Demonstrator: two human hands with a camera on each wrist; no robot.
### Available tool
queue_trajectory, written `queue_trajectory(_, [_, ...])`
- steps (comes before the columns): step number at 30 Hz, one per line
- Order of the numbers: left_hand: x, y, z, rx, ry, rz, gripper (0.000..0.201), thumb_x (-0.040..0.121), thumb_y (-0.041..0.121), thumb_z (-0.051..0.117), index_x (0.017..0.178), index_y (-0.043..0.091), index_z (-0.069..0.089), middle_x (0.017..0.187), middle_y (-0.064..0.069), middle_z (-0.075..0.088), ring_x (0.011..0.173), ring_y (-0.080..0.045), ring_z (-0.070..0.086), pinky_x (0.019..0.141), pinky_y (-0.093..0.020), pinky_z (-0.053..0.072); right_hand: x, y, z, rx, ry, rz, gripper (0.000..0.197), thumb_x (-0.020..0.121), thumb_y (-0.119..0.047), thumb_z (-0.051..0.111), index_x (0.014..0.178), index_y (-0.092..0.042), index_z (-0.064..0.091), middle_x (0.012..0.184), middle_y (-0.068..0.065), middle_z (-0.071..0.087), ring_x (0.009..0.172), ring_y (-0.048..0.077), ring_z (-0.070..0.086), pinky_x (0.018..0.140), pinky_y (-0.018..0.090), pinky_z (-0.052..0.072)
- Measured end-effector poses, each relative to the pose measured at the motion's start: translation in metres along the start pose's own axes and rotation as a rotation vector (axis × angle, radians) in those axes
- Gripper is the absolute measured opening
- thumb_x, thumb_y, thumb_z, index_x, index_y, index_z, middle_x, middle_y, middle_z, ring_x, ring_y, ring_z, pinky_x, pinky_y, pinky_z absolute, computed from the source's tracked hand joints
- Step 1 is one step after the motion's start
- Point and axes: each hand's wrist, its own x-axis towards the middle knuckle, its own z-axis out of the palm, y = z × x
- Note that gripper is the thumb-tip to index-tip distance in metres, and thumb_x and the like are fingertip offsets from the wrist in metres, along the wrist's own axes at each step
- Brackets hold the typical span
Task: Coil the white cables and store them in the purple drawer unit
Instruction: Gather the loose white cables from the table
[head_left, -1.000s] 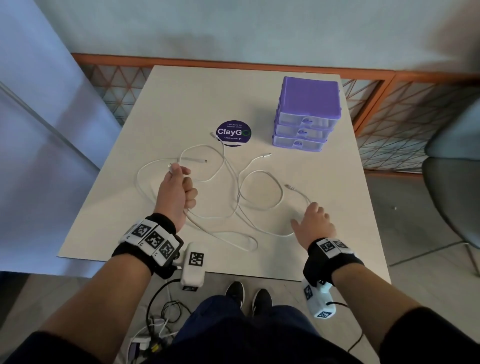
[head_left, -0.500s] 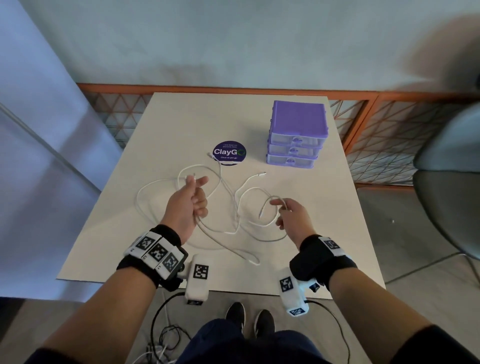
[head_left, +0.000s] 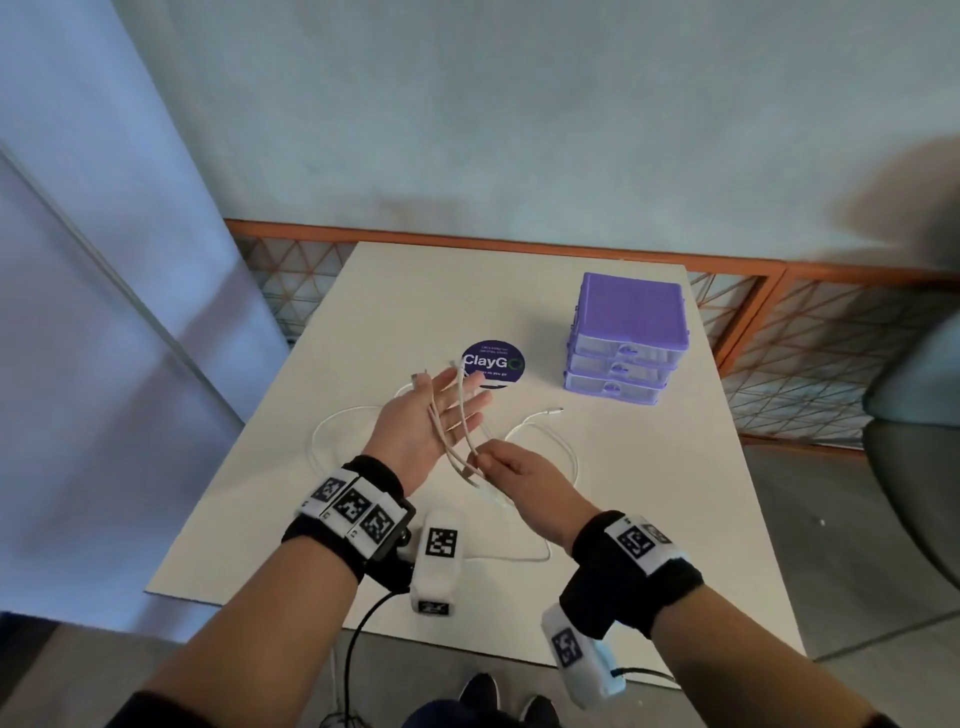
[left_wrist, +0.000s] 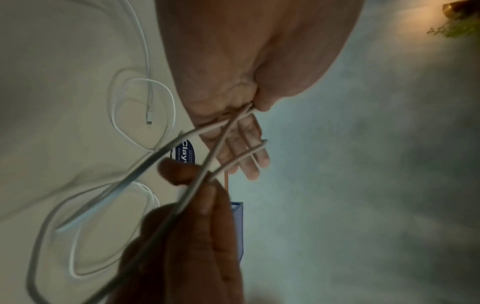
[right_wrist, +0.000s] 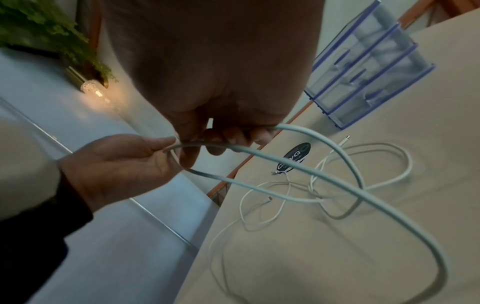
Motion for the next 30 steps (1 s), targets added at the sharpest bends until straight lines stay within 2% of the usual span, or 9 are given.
queue_trajectory(2, [0.003, 0.003, 0.003, -0.045, 0.016, 0.002, 0.04, 0.103, 0.036, 0.029, 0.102, 0.009, 0.059, 0.083, -0.004, 0.074, 0.071, -0.017, 0.072, 0.077, -0.035, 0.057, 0.002, -0.001, -0.003, -0.031, -0.031, 0.02, 0.023, 0.101, -0.022, 0.044, 0.094, -0.016, 0.065, 0.085, -0.008, 0.059, 0.075, 0.0, 0.048, 0.07, 0.011, 0.036])
queue_trajectory(5, [0.007, 0.005, 0.007, -0.133, 0.065, -0.012, 0.036, 0.103, 0.032, 0.033, 0.111, 0.008, 0.059, 0.057, 0.005, 0.05, 0.043, -0.004, 0.045, 0.057, -0.021, 0.055, 0.006, -0.006, -0.007, -0.114, -0.006, 0.002, 0.022, 0.099, -0.027, 0.047, 0.09, -0.021, 0.066, 0.082, -0.007, 0.058, 0.07, -0.003, 0.048, 0.067, 0.013, 0.036])
queue_trajectory(9, [0.011, 0.017, 0.016, -0.164, 0.004, -0.021, 0.035, 0.1, 0.04, 0.035, 0.109, 0.013, 0.057, 0.049, 0.009, 0.037, 0.038, -0.004, 0.028, 0.042, -0.014, 0.03, 0.015, -0.013, -0.002, -0.107, 0.236, -0.084, 0.022, 0.09, -0.029, 0.064, 0.072, -0.019, 0.056, 0.092, 0.001, 0.051, 0.084, 0.01, 0.051, 0.078, 0.02, 0.038])
queue_trajectory(11, [0.014, 0.026, 0.022, -0.16, -0.017, 0.011, 0.033, 0.099, 0.04, 0.038, 0.107, 0.014, 0.057, 0.049, 0.009, 0.034, 0.038, -0.004, 0.027, 0.038, -0.014, 0.027, 0.02, -0.022, -0.001, 0.022, 0.219, -0.082, 0.028, 0.09, -0.025, 0.064, 0.066, -0.021, 0.052, 0.102, 0.005, 0.059, 0.097, 0.017, 0.058, 0.088, 0.025, 0.044])
queue_trajectory(13, [0.019, 0.041, 0.027, -0.164, -0.028, 0.056, 0.029, 0.099, 0.037, 0.04, 0.102, 0.015, 0.058, 0.05, 0.009, 0.033, 0.038, -0.004, 0.027, 0.036, -0.016, 0.027, 0.022, -0.035, -0.003, 0.277, 0.097, -0.038, 0.033, 0.094, -0.022, 0.06, 0.065, -0.017, 0.045, 0.084, 0.01, 0.067, 0.08, 0.021, 0.067, 0.079, 0.035, 0.05])
queue_trajectory(15, [0.027, 0.063, 0.027, -0.164, -0.023, 0.121, 0.027, 0.1, 0.035, 0.04, 0.098, 0.016, 0.06, 0.05, 0.009, 0.033, 0.04, -0.004, 0.027, 0.036, -0.016, 0.027, 0.021, -0.044, -0.01, 0.417, 0.024, -0.008, 0.037, 0.097, -0.026, 0.055, 0.066, -0.015, 0.039, 0.064, 0.018, 0.059, 0.053, 0.025, 0.064, 0.059, 0.034, 0.052])
queue_trajectory(18, [0.039, 0.104, 0.021, -0.199, -0.001, 0.215, 0.026, 0.1, 0.034, 0.04, 0.093, 0.018, 0.06, 0.05, 0.009, 0.033, 0.04, -0.005, 0.027, 0.036, -0.017, 0.027, 0.019, -0.046, -0.028, 0.229, 0.093, 0.007, 0.04, 0.096, -0.039, 0.053, 0.067, -0.014, 0.042, 0.05, 0.01, 0.054, 0.035, 0.02, 0.049, 0.04, 0.02, 0.04])
queue_trajectory(24, [0.046, 0.151, 0.007, -0.251, 0.086, 0.4, 0.025, 0.101, 0.032, 0.039, 0.089, 0.022, 0.059, 0.043, 0.009, 0.035, 0.035, -0.004, 0.027, 0.036, -0.015, 0.025, 0.02, -0.028, -0.072, -0.105, 0.302, 0.039, 0.053, 0.09, -0.052, 0.055, 0.068, -0.005, 0.042, 0.058, 0.008, 0.04, 0.04, 0.008, 0.033, 0.042, 0.016, 0.03])
queue_trajectory(30, [0.046, 0.147, -0.004, -0.244, 0.16, 0.497, 0.024, 0.102, 0.026, 0.036, 0.087, 0.022, 0.054, 0.042, 0.009, 0.035, 0.036, -0.003, 0.027, 0.039, -0.015, 0.023, 0.024, -0.012, -0.085, -0.45, 0.381, 0.104, 0.05, 0.087, -0.063, 0.048, 0.069, -0.019, 0.035, 0.059, -0.002, 0.042, 0.057, 0.02, 0.041, 0.056, 0.034, 0.033])
